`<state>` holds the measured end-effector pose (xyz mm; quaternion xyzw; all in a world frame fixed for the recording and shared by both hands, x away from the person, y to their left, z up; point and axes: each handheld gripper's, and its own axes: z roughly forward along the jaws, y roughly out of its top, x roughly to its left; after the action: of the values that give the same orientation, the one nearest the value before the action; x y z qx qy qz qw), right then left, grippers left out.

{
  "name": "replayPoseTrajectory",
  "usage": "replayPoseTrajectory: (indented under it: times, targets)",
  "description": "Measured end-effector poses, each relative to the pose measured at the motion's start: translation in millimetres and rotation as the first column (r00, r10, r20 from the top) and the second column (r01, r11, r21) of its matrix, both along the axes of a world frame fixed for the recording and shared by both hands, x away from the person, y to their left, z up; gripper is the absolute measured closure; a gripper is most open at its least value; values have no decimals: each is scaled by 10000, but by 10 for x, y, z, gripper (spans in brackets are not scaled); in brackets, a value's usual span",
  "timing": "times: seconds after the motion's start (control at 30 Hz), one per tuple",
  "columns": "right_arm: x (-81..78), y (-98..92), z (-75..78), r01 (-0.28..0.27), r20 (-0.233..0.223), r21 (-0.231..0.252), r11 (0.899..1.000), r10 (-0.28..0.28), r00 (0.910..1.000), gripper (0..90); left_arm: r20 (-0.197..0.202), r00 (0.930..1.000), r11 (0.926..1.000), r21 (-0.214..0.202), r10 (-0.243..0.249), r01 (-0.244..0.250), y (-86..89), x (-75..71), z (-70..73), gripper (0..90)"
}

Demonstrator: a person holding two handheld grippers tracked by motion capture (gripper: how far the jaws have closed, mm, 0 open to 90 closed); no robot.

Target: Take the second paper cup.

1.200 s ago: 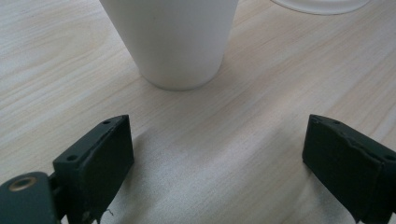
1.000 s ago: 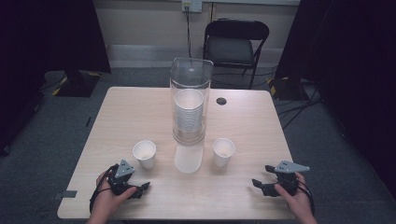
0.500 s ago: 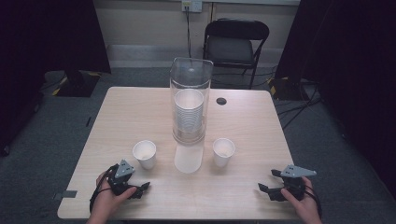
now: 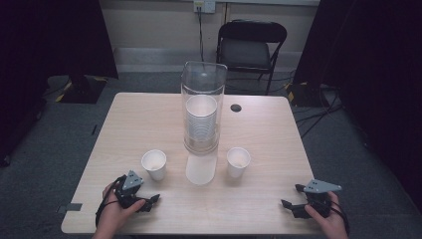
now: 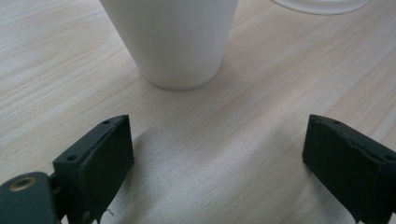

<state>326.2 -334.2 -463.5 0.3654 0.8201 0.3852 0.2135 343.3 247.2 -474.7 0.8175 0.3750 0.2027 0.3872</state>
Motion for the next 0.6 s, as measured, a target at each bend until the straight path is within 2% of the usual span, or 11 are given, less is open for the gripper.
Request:
replayPoseTrajectory:
  times: [0.27, 0.6]
  targets:
    - [-23, -39, -6, -20, 17, -225, 9997, 20, 10000, 148, -2, 10000, 10000, -5, -1, 1, 0, 0, 0, 82]
    - [-26, -66, -7, -117, -41, -246, 9996, 116, 9999, 144, -1, 10000, 10000, -6, 0, 0, 0, -1, 0, 82]
